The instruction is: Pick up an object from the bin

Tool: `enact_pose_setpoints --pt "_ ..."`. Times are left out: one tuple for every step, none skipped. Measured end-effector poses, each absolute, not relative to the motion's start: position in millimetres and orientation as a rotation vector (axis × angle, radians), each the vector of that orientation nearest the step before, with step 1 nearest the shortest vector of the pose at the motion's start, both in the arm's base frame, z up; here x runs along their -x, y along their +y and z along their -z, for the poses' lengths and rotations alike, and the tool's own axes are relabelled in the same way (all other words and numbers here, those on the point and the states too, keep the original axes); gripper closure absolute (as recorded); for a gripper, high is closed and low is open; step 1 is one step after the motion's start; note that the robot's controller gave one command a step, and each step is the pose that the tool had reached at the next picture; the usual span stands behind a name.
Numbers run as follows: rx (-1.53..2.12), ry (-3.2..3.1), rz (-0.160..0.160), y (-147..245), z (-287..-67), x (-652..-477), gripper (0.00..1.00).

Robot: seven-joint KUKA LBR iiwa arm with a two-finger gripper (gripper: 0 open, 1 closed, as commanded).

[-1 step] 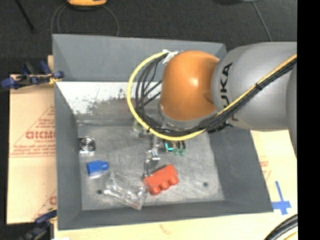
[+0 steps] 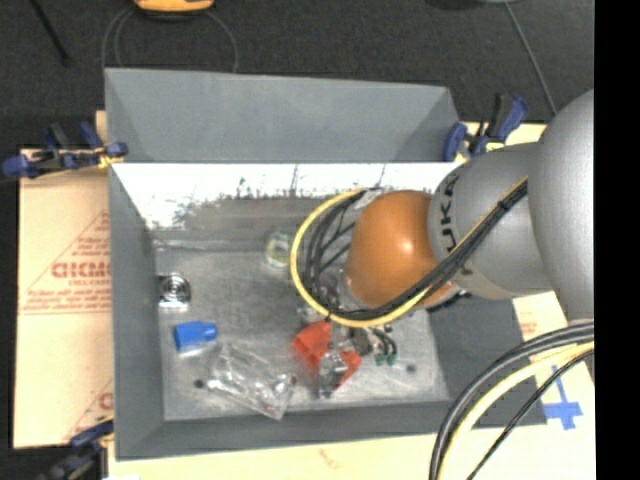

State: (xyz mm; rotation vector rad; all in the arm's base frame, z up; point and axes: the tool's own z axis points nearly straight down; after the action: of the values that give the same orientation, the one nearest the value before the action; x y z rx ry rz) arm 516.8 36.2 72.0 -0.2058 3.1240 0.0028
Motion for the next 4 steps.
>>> enact_pose_setpoints --pt "0.271 3.123 0.003 13.5 -101.8 -517.2 0.0" --pt "0.456 3.1 0.001 18.8 -103.9 -523.5 0.0" --pt "0.659 3.065 -0.001 14.2 -74.8 -526.5 0.0" --pt "0.845 3.018 0.007 28.2 -74.9 -519.7 0.0"
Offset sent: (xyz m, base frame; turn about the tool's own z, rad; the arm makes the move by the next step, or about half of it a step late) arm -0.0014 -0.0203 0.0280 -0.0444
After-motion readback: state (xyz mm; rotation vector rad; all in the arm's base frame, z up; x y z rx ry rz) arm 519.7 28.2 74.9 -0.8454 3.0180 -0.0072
